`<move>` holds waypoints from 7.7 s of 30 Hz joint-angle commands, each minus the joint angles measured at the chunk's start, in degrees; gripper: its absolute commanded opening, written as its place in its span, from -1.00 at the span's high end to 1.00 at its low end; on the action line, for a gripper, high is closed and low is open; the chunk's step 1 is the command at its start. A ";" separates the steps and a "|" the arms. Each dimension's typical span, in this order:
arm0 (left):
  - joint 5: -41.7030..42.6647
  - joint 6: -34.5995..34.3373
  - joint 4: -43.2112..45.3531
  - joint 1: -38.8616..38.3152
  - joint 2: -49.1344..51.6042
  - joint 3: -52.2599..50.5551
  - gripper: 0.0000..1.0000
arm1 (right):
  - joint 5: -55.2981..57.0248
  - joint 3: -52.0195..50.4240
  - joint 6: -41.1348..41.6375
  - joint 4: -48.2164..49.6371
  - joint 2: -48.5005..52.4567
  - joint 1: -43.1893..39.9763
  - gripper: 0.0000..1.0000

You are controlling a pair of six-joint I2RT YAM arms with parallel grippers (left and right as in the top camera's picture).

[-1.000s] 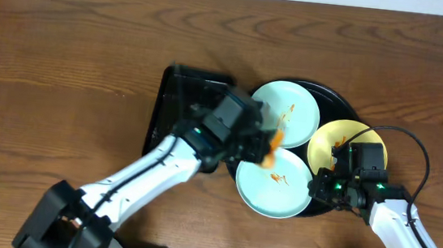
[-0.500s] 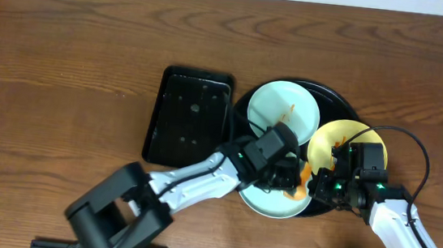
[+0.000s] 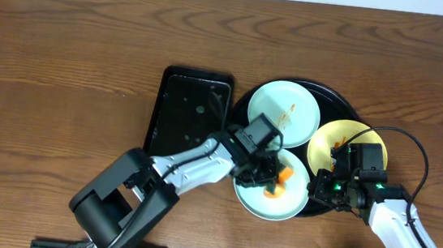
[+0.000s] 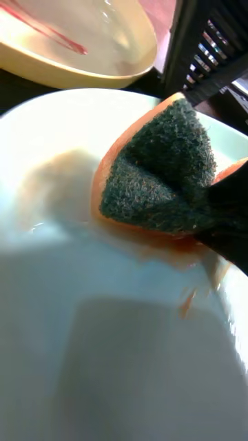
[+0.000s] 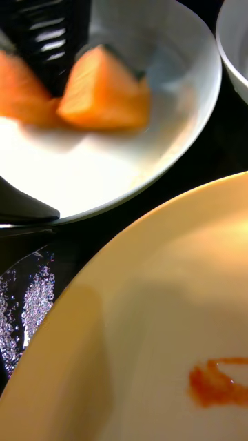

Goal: Clean dirty plates on tray and stack at the side

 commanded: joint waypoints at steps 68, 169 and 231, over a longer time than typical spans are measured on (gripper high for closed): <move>-30.16 26.43 -14.62 25.14 -20.90 -0.24 0.85 | 8.72 8.87 -4.68 -13.03 -5.88 0.44 0.23; -30.14 26.45 -15.91 25.14 -20.90 -0.33 0.84 | 4.81 8.17 7.48 -11.58 -5.92 0.37 0.98; -30.14 26.43 -15.91 25.14 -20.90 -0.33 0.84 | 71.95 18.12 -35.47 17.03 -4.61 39.36 0.98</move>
